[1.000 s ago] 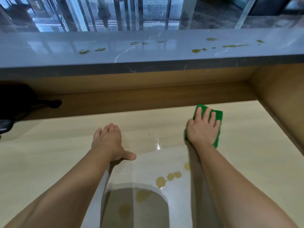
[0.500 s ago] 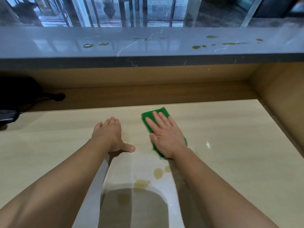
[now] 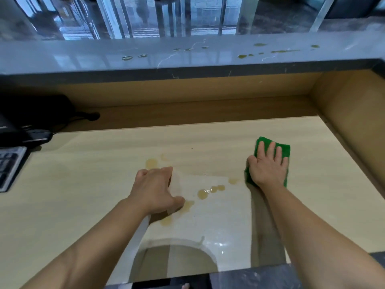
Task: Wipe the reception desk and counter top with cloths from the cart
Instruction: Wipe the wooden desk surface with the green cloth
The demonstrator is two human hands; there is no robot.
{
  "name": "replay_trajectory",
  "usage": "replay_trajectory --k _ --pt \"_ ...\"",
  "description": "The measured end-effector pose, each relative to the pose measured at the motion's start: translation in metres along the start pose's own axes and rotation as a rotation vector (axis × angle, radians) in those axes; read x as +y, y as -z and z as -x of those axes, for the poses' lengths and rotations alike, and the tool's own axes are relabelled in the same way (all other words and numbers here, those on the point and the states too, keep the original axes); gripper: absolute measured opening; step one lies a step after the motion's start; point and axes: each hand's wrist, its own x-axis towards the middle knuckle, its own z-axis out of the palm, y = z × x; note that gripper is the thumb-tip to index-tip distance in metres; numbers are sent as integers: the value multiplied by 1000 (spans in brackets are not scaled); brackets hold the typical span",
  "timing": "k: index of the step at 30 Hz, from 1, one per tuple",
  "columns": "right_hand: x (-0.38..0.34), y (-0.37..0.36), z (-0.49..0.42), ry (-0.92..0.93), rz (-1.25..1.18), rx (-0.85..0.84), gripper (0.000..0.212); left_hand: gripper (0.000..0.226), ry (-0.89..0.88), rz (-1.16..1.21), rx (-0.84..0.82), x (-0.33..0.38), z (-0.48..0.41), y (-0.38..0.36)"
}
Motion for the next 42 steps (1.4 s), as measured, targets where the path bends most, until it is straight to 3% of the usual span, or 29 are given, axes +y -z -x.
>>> replay_trajectory --k 3,8,11,14,24,27,31,34,37,42 --pt "-49 -13 33 89 20 9 60 57 6 -53 -70 5 18 -13" --pt "-120 -47 100 484 111 -21 60 78 28 -171 -71 7 35 -27" --pt "-123 -54 115 683 158 -54 59 83 46 -196 -95 8 42 -33" --pt "-94 -44 101 795 194 -43 57 102 89 -261 -162 9 45 -37" --pt "77 -6 56 349 144 33 57 104 138 -264 -234 14 41 -40" --pt "69 -11 58 236 111 40 58 106 144 -251 -238 14 39 -42" --pt "9 -27 89 46 64 68 61 94 132 -240 -233 17 38 -41" --pt "-46 -46 128 177 60 68 62 90 140 -247 -241 18 36 -41" --pt "-81 -64 159 473 84 13 62 83 146 -291 -239 21 33 -40" --pt "-47 -55 147 772 164 -10 58 85 171 -317 -271 25 32 -38"
